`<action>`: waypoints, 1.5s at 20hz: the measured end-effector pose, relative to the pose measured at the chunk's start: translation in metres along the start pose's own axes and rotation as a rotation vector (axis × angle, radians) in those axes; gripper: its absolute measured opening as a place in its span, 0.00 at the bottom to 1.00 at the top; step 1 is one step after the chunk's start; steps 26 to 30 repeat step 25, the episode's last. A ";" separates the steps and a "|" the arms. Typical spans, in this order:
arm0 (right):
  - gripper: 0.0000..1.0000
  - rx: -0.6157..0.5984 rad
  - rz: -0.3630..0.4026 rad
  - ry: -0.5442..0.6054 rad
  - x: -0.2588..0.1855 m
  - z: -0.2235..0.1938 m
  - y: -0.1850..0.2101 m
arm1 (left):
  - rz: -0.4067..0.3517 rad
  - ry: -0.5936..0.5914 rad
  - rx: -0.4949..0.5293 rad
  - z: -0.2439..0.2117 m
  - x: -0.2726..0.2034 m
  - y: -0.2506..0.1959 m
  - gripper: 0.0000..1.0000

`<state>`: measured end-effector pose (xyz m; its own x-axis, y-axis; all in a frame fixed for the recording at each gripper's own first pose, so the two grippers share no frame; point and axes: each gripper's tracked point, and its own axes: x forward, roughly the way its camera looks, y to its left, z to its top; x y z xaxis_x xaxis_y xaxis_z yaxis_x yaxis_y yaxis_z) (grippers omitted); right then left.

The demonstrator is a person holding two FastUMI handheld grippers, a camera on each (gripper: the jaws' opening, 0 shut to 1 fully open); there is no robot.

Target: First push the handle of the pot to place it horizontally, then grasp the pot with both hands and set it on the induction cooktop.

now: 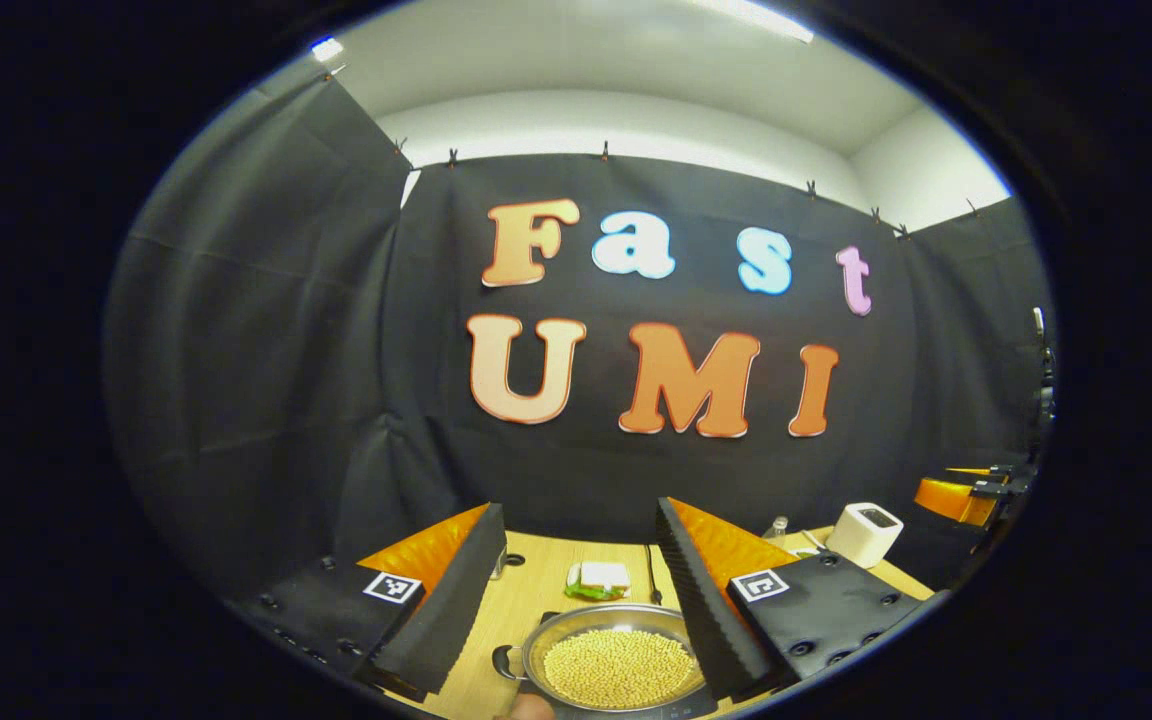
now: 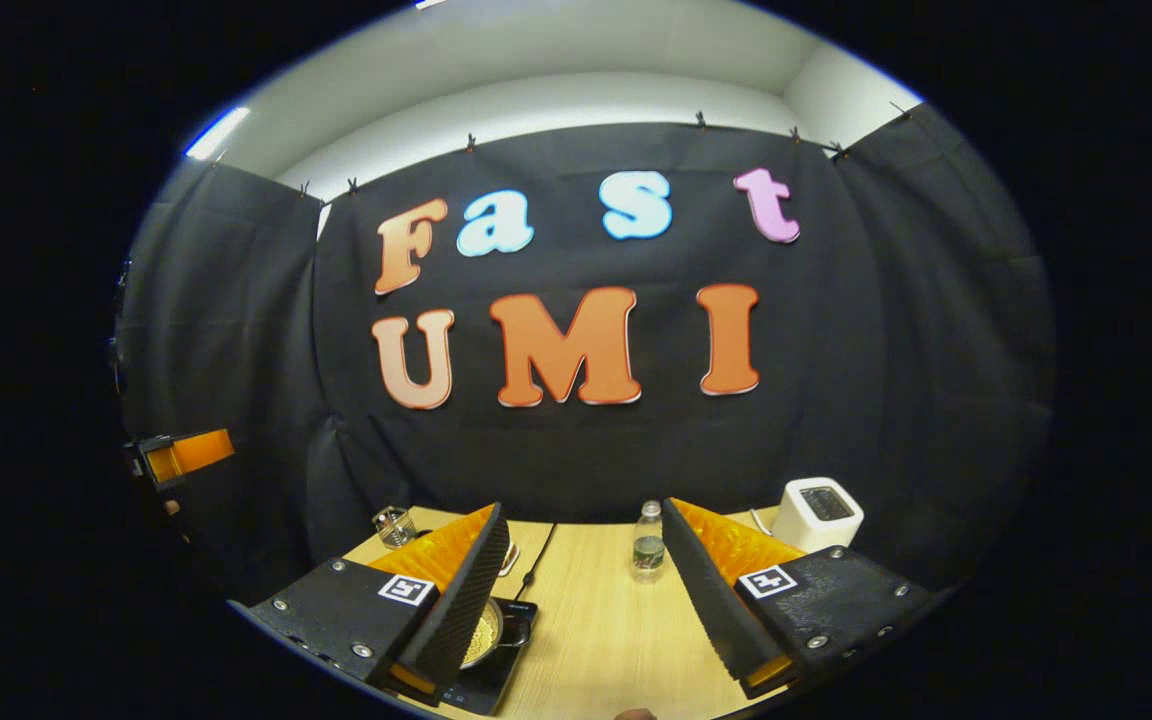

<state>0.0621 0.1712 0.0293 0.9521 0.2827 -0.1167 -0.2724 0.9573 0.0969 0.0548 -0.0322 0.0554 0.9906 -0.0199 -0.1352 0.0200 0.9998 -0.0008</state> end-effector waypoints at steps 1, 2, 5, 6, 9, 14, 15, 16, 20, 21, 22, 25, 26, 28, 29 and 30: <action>0.95 -0.009 -0.005 -0.020 -0.012 0.011 -0.007 | 0.000 -0.019 -0.007 0.012 -0.006 0.002 0.97; 1.00 -0.016 -0.007 -0.034 -0.019 0.017 -0.010 | -0.002 -0.027 -0.017 0.017 -0.012 0.002 0.97; 0.95 -0.014 -0.042 -0.100 -0.040 0.041 -0.031 | -0.011 -0.055 -0.026 0.027 -0.028 0.006 0.97; 0.95 -0.014 -0.062 -0.126 -0.044 0.047 -0.039 | -0.003 -0.065 -0.028 0.029 -0.031 0.010 0.97; 0.95 -0.010 -0.082 -0.140 -0.053 0.046 -0.049 | 0.045 -0.086 0.004 0.032 -0.038 0.023 0.98; 0.95 -0.009 -0.049 -0.118 -0.050 0.039 -0.043 | 0.028 -0.077 0.030 0.034 -0.042 0.009 0.97; 0.95 -0.013 -0.042 -0.116 -0.050 0.038 -0.041 | 0.020 -0.069 0.030 0.029 -0.042 0.004 0.97; 0.95 -0.016 -0.036 -0.114 -0.051 0.037 -0.040 | 0.010 -0.059 0.030 0.026 -0.040 0.001 0.97; 0.95 -0.016 -0.037 -0.119 -0.050 0.038 -0.041 | -0.003 -0.038 0.022 0.022 -0.035 -0.002 0.97; 0.95 -0.014 -0.039 -0.119 -0.050 0.037 -0.043 | -0.003 -0.035 0.018 0.020 -0.034 -0.003 0.97; 0.95 -0.011 -0.040 -0.117 -0.049 0.037 -0.043 | -0.006 -0.032 0.014 0.019 -0.033 -0.004 0.97; 0.95 -0.002 -0.041 -0.108 -0.047 0.033 -0.048 | -0.005 -0.023 0.013 0.014 -0.031 -0.004 0.97; 0.95 -0.002 -0.041 -0.108 -0.047 0.033 -0.048 | -0.005 -0.023 0.013 0.014 -0.031 -0.004 0.97; 0.95 -0.002 -0.041 -0.108 -0.047 0.033 -0.048 | -0.005 -0.023 0.013 0.014 -0.031 -0.004 0.97; 0.95 -0.002 -0.041 -0.108 -0.047 0.033 -0.048 | -0.005 -0.023 0.013 0.014 -0.031 -0.004 0.97; 0.95 -0.002 -0.041 -0.108 -0.047 0.033 -0.048 | -0.005 -0.023 0.013 0.014 -0.031 -0.004 0.97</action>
